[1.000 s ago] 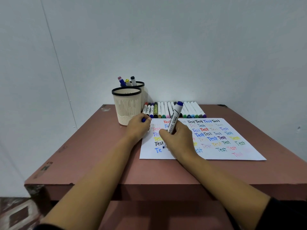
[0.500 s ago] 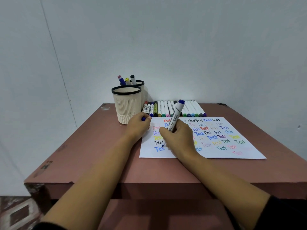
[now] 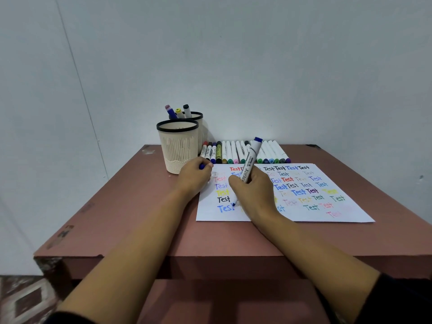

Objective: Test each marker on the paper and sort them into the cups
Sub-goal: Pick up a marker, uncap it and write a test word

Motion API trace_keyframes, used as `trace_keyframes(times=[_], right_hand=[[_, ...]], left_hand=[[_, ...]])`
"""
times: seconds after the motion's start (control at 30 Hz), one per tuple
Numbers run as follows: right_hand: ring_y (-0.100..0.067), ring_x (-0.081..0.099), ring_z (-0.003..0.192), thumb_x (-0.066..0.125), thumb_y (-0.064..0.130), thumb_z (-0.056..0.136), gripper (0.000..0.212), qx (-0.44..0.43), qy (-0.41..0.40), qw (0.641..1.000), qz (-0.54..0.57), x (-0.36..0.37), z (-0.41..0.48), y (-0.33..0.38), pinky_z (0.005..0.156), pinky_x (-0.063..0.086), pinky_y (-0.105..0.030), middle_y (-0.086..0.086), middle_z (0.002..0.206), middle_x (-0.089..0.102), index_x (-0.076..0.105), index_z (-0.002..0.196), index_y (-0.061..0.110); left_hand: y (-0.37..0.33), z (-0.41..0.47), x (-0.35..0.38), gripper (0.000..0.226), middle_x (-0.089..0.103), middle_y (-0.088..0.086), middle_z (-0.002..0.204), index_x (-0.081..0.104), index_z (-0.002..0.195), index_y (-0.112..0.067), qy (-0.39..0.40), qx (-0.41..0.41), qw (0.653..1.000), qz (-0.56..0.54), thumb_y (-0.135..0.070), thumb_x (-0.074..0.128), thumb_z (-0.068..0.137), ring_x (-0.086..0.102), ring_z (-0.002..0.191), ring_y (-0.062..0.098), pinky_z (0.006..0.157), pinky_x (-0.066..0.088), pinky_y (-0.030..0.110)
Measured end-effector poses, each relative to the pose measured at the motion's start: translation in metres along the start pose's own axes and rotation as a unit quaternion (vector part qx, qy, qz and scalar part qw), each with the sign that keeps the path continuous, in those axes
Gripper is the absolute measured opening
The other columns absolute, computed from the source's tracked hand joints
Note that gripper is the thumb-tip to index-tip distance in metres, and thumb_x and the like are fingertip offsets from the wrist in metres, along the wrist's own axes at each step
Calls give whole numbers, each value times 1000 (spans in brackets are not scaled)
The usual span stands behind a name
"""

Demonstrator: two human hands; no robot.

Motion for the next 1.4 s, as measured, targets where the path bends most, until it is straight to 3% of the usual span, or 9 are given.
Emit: trace_keyframes(times=[0.27,0.4,0.53,0.67,0.8,1.0,1.1,1.23,1.4], right_hand=[[-13,43,53,61,15,82,36,-19,-5,999,-32,1,-1,0,54,35,-26,7,52,41,36,58,23],[-15,47,52,60,14,82,28,18,-39,999,32,-2,4,-4,54,39,-27,1,57,46,39,63,15],[-6,46,40,58,12,83,21,63,-66,990,107,-5,7,-8,40,36,-19,-7,64,52,43,68,13],[-13,49,50,58,14,87,15,79,-54,983,158,-4,11,-9,43,40,-21,-7,68,56,49,76,18],[-9,54,50,63,19,90,11,90,-35,976,193,-6,19,-8,62,53,-31,0,59,56,56,82,14],[-15,54,54,51,9,90,14,106,-9,958,265,-17,46,2,55,51,-27,-9,65,55,52,76,9],[-14,55,55,49,8,91,14,103,13,960,262,-18,58,3,51,51,-25,-10,69,57,53,78,9],[-13,56,56,51,7,91,6,107,44,958,261,-12,62,-8,52,52,-24,-11,77,59,56,87,5],[-11,59,52,56,10,91,7,113,56,956,266,-6,61,-17,51,52,-23,-6,74,61,58,85,9]], left_hand=[[-3,-3,0,15,56,-2,64,62,94,-9,-3,4,1000,9,-17,49,92,54,62,13,64,40,25],[-7,-6,-2,17,62,5,75,60,93,-9,-28,27,999,22,-19,47,95,53,70,17,58,34,23],[-13,-9,-3,22,62,7,85,61,99,-3,-48,72,995,56,-20,48,95,52,79,19,61,28,20],[-20,-13,-2,19,63,7,92,62,99,-3,-29,106,991,70,-16,49,94,49,81,16,63,28,18],[-29,-15,3,29,59,6,119,59,116,-6,37,94,994,38,-7,40,94,48,103,11,75,29,11],[-28,-15,7,42,45,7,138,44,136,-12,108,95,986,79,-8,40,95,41,127,17,96,27,17],[-26,-14,8,44,49,6,132,42,138,-14,116,109,983,89,-12,48,94,49,114,16,91,32,14],[-22,-13,9,27,55,-4,90,52,114,-16,92,97,990,39,-13,60,88,52,84,14,65,39,14],[-18,-8,10,21,57,-4,85,51,93,-16,77,81,994,14,-13,68,82,55,81,15,77,48,28]])
Point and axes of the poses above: each hand's wrist, its own z-axis towards the middle knuckle, its own x-axis out of the palm, y = z × x, the point moved 3 cm from there along z, towards the middle knuckle
